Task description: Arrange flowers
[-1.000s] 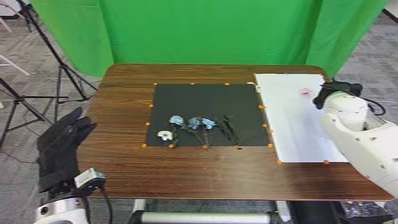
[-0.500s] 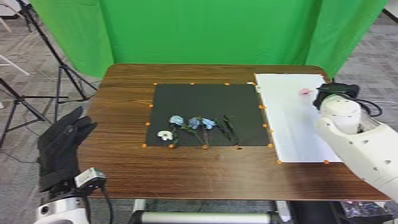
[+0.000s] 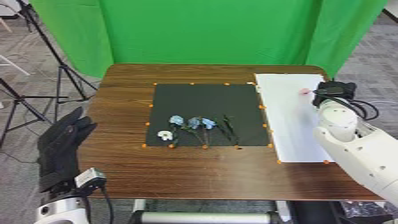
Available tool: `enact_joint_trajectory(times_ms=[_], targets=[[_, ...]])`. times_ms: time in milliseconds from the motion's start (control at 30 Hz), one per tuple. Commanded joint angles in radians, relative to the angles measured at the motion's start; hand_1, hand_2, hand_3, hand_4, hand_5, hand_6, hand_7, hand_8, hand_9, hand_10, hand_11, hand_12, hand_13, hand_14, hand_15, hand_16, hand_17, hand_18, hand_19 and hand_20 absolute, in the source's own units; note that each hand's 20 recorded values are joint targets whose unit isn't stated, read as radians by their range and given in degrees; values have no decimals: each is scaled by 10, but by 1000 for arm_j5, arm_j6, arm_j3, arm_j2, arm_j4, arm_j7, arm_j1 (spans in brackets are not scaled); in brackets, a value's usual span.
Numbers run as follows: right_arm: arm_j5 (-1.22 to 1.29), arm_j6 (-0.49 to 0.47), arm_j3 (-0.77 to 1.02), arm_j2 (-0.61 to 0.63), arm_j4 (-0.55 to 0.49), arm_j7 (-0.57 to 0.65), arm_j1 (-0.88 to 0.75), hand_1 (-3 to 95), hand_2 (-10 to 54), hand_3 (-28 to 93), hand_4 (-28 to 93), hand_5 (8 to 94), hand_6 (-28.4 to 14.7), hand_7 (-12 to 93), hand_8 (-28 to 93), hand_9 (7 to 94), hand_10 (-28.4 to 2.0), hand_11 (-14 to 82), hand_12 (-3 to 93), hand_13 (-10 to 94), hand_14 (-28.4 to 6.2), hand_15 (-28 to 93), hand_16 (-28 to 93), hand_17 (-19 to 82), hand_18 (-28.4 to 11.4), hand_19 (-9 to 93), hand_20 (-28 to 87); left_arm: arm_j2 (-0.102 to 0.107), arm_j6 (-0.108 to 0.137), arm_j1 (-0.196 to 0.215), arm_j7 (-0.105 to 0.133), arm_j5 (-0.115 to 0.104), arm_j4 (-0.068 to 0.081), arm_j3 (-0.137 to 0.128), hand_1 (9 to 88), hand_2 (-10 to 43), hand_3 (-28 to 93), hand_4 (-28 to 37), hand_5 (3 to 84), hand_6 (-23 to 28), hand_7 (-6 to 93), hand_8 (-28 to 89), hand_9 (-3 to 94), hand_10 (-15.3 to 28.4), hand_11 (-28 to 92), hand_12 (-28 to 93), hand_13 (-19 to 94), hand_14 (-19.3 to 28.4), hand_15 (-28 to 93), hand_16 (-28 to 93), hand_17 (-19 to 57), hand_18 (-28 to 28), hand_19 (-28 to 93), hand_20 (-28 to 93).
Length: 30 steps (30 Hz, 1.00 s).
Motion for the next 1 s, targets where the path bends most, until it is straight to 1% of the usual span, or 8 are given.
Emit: enact_joint_trajectory(times_ms=[33, 200, 233, 433, 567, 733, 833, 1000], targets=[[-38, 105, 26, 26, -94, -48, -4, 526, -57, 738, -283, 789, 2, 272, 20, 826, -86, 289, 346, 635, -111, 797, 282, 178, -238, 753, 320, 0, 14, 19, 1, -5, -12, -3, 268, 36, 824, -178, 437, 130, 162, -105, 358, 212, 430, 75, 273, 283, 696, -191, -80, 231, 568, 178], [-89, 172, 8, 40, -197, -126, -23, 523, -58, 743, -283, 791, 1, 270, 24, 827, -86, 292, 347, 638, -110, 796, 286, 179, -239, 755, 319, -1, 9, 20, -6, -1, -10, -6, 268, 36, 825, -178, 437, 129, 163, -105, 357, 212, 431, 75, 274, 283, 697, -191, -80, 230, 568, 178], [-92, 193, -15, 42, -210, -140, -10, 523, -58, 743, -283, 791, 1, 269, 25, 827, -86, 293, 347, 638, -110, 796, 287, 179, -238, 755, 319, -1, 12, 20, -2, -3, -11, -5, 268, 36, 825, -178, 437, 129, 162, -105, 357, 212, 431, 75, 274, 283, 697, -191, -80, 230, 568, 178], [-114, 221, -72, 12, -287, -219, 9, 520, -59, 747, -283, 791, 2, 267, 27, 827, -86, 295, 346, 637, -111, 796, 290, 180, -237, 756, 317, -1, 7, 14, -9, 1, -8, -2, 268, 36, 825, -178, 438, 129, 163, -105, 357, 211, 431, 75, 274, 283, 697, -191, -80, 230, 568, 178], [-128, 222, -107, -29, -302, -256, 26, 517, -58, 748, -283, 791, 2, 267, 28, 827, -84, 297, 346, 637, -111, 795, 293, 180, -237, 757, 316, -1, 2, 9, -12, 4, -6, -2, 268, 37, 824, -179, 437, 130, 164, -105, 358, 212, 432, 75, 273, 283, 697, -191, -80, 230, 569, 178], [-118, 228, -172, -73, -293, -253, 58, 516, -58, 750, -283, 791, 2, 267, 29, 827, -84, 297, 345, 636, -111, 795, 295, 179, -237, 757, 316, -1, -2, 5, -18, 8, -4, 0, 268, 37, 825, -178, 438, 129, 163, -106, 358, 212, 432, 75, 274, 283, 697, -191, -80, 230, 568, 178], [-122, 222, -177, -101, -297, -258, 46, 516, -58, 750, -283, 791, 2, 267, 29, 826, -84, 298, 345, 637, -111, 794, 296, 179, -237, 757, 316, 2, -2, 5, -13, 5, -3, -1, 268, 37, 824, -178, 437, 129, 163, -105, 358, 213, 431, 74, 273, 283, 696, -191, -80, 230, 568, 178], [-136, 225, -193, -136, -308, -267, 22, 515, -58, 751, -283, 791, 3, 267, 29, 827, -85, 300, 344, 637, -111, 794, 296, 179, -236, 757, 315, 4, -7, 5, -21, 8, -2, -5, 267, 37, 825, -177, 437, 130, 162, -105, 358, 211, 431, 75, 273, 283, 697, -191, -80, 230, 568, 178]])
